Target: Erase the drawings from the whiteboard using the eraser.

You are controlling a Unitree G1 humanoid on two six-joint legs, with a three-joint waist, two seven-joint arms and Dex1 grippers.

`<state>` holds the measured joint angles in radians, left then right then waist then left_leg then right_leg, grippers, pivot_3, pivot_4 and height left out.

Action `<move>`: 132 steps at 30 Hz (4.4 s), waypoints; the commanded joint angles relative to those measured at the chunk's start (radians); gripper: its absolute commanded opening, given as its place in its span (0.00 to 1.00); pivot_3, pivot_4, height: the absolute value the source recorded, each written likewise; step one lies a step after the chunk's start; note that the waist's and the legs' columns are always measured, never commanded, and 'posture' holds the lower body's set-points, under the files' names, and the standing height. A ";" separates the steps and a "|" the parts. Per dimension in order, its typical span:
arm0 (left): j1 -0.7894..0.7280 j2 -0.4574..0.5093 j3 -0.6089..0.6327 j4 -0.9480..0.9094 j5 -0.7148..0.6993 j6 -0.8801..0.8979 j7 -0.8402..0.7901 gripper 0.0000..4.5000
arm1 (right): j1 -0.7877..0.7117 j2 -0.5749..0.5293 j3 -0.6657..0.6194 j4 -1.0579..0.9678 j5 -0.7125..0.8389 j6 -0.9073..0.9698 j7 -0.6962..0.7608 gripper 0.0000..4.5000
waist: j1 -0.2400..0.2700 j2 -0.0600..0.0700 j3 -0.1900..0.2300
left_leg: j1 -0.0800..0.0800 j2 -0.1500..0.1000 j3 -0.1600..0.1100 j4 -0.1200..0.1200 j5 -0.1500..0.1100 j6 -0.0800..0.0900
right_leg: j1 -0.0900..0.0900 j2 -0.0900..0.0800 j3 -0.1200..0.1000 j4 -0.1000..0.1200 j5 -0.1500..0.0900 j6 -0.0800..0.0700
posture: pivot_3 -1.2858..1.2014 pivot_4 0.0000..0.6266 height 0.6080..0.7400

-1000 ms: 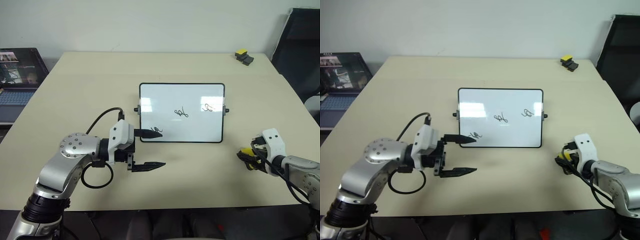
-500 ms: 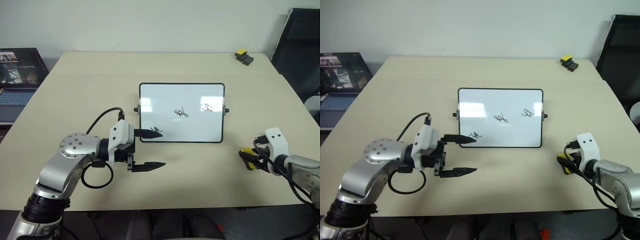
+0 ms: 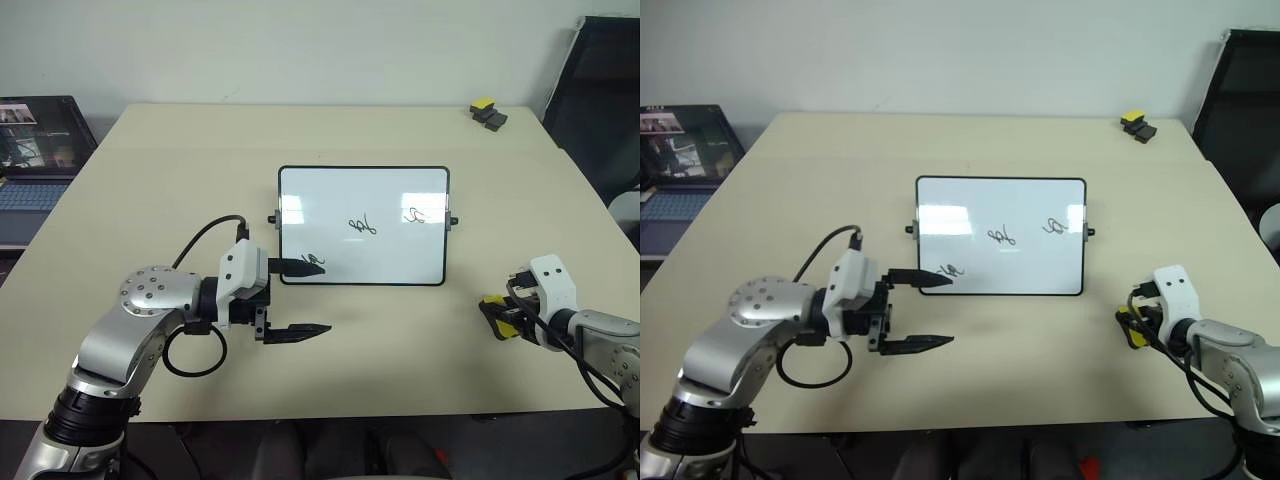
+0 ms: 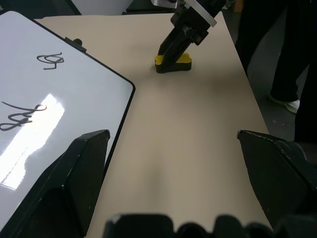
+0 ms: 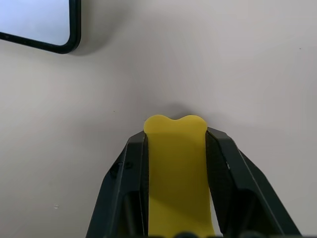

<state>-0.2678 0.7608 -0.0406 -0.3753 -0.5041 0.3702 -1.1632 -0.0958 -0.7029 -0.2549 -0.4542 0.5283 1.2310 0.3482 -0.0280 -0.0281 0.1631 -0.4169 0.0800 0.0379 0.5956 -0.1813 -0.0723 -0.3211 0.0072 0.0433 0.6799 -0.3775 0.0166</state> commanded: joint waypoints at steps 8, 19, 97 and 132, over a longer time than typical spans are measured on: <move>0.092 -0.004 0.129 -0.091 -0.039 0.056 0.159 1.00 | -0.084 0.096 -0.016 -0.230 0.044 -0.058 -0.023 0.27 | -0.006 0.000 0.000 | 0.000 0.001 -0.002 -0.001 0.000 0.000 | -0.001 0.000 0.001 0.000 0.000 0.000 | 0.52 0.24 1.00; 0.221 -0.027 0.313 -0.100 0.006 0.025 0.329 1.00 | -0.255 0.141 0.219 -0.278 -0.061 -0.305 -0.001 0.27 | -0.003 -0.001 0.001 | 0.000 0.001 -0.004 -0.001 0.000 0.000 | -0.002 0.000 0.001 0.001 0.000 0.000 | 0.52 0.24 1.00; 0.340 0.127 0.324 0.024 0.042 0.056 0.156 1.00 | -0.671 0.460 0.822 0.558 -0.876 -0.830 0.306 0.26 | 0.001 -0.006 -0.002 | -0.001 0.002 -0.006 0.012 0.001 0.002 | -0.012 -0.006 -0.002 0.020 0.001 -0.001 | 0.52 0.24 1.00; 0.301 0.124 0.311 0.032 0.041 0.063 0.147 1.00 | -0.728 0.620 0.688 0.405 -0.759 -0.701 0.364 0.25 | -0.004 -0.012 0.000 | -0.011 0.005 -0.004 0.007 0.005 0.006 | -0.019 -0.008 -0.001 0.020 0.004 -0.001 | 0.52 0.24 1.00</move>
<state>0.0450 0.8800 0.2682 -0.3401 -0.4594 0.4472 -1.0145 -0.7933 -0.0970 0.4664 0.0189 -0.2530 0.5017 0.7117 -0.0316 -0.0397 0.1633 -0.4311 0.0840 0.0338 0.6024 -0.1768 -0.0668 -0.3437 0.0000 0.0423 0.6996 -0.3733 0.0152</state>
